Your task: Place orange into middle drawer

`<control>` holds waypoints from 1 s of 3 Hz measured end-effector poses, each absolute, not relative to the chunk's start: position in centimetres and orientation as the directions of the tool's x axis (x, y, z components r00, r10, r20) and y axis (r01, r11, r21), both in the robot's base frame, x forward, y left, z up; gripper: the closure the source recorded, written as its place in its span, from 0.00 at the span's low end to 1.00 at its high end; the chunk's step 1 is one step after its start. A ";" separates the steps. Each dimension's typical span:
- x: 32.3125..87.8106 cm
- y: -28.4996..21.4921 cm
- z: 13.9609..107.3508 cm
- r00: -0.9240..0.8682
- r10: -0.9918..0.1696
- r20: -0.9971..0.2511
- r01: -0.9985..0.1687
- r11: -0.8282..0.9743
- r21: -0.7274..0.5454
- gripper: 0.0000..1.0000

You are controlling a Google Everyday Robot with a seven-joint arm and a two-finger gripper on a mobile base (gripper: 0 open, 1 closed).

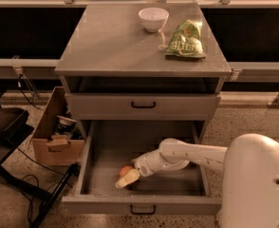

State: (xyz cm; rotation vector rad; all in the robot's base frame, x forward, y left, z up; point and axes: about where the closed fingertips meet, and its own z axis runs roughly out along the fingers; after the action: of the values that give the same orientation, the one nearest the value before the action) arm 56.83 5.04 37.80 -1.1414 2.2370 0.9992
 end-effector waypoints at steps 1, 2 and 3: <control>55.5 5.2 41.0 -0.544 -0.527 -0.653 -0.837 0.402 0.372 0.18; 50.8 8.4 49.1 -0.552 -0.537 -0.637 -0.829 0.435 0.352 0.46; 44.2 9.5 53.6 -0.573 -0.590 -0.569 -0.819 0.429 0.380 0.31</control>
Offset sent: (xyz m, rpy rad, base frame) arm -0.1267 0.0394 0.3772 -0.2695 -0.3083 0.0730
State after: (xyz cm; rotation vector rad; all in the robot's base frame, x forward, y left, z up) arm 44.19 9.47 53.57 -1.2058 2.3374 0.9110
